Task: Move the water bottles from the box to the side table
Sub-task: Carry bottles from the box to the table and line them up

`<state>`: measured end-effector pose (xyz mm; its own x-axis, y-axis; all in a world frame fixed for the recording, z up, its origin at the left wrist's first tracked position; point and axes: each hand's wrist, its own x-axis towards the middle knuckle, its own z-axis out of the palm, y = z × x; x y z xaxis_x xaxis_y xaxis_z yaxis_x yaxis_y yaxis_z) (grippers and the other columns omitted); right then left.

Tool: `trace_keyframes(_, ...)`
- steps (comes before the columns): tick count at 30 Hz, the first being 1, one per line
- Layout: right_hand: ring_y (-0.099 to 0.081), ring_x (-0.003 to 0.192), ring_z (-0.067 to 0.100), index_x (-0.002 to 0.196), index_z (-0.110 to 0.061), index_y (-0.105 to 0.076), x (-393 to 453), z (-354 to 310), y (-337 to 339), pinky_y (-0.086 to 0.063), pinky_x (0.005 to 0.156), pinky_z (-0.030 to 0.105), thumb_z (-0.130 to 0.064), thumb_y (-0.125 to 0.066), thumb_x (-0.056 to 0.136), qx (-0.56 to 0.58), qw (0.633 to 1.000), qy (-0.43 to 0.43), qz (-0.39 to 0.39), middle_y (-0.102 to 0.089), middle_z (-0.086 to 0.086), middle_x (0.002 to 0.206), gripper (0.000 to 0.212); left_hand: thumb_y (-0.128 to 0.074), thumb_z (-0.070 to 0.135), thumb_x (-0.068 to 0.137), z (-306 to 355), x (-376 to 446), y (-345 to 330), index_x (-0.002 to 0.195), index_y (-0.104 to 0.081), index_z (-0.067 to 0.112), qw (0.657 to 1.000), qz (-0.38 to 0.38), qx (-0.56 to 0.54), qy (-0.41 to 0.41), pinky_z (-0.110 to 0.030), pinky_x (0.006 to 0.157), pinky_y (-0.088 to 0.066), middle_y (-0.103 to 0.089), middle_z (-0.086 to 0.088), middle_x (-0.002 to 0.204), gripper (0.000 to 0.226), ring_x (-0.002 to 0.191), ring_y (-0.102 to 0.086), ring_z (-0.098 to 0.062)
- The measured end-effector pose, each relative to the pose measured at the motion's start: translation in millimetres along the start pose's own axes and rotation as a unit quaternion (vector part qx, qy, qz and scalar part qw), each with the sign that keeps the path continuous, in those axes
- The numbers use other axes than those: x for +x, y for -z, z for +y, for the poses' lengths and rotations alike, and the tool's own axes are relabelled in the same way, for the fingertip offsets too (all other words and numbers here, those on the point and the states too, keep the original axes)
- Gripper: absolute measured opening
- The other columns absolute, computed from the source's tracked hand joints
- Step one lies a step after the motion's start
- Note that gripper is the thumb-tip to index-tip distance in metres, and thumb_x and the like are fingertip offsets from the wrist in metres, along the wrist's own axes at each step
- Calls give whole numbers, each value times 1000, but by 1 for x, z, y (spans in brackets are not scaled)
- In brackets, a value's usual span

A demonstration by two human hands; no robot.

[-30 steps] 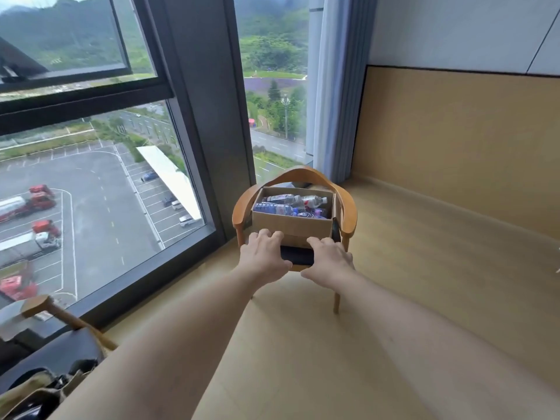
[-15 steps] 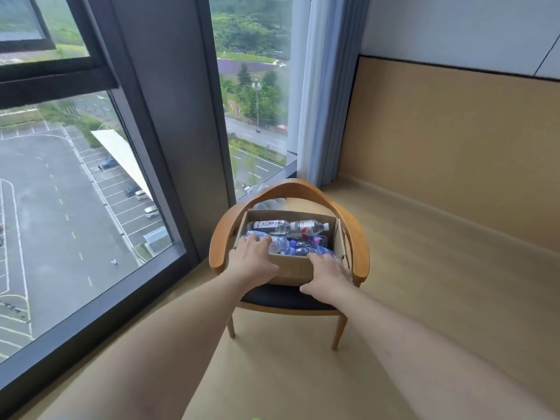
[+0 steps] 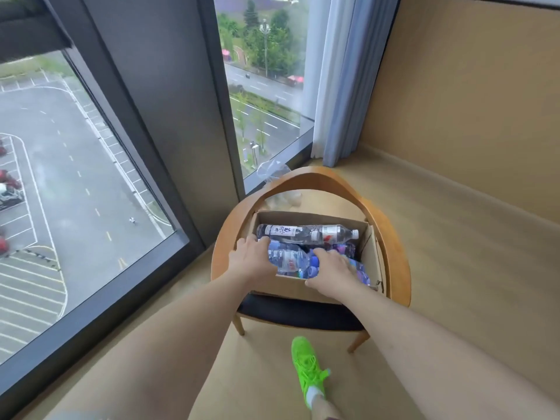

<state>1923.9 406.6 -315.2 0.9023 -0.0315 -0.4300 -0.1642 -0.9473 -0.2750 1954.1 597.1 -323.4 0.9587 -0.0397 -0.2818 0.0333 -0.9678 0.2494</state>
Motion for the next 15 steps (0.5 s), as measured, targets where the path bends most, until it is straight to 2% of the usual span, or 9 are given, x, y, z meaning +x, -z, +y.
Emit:
trace_keyframes(5,-44,130,34,150,-24,-37,86,0,5,-44,101,47,-41,-74,87,6,1000,20,-23,-49,9,140,75,-70,33,81,8,68,-17,132,-49,29,999,-32,2,25,-46,93,-52,-52,-3,128,55,115,-45,-27)
trace_keyframes(9,-46,126,33,140,-23,-44,148,3,3,-43,101,47,-37,-72,88,-2,998,20,-58,-51,9,136,61,-75,39,81,11,113,-34,148,-44,28,995,-101,17,10,-45,103,-49,-49,-1,146,74,132,-43,-27)
trace_keyframes(12,-42,131,33,143,-23,-44,185,4,-6,-39,106,47,-37,-69,90,-14,997,22,-78,-48,8,141,61,-78,42,79,11,140,-48,151,-43,25,985,-165,34,-24,-47,109,-45,-46,-1,151,82,138,-39,-26)
trace_keyframes(15,-42,130,31,142,-23,-44,215,4,-18,-37,104,46,-38,-69,90,-37,997,21,-65,-47,7,142,60,-83,45,77,14,158,-65,154,-39,24,977,-207,35,-36,-50,111,-42,-40,-2,156,91,142,-36,-28)
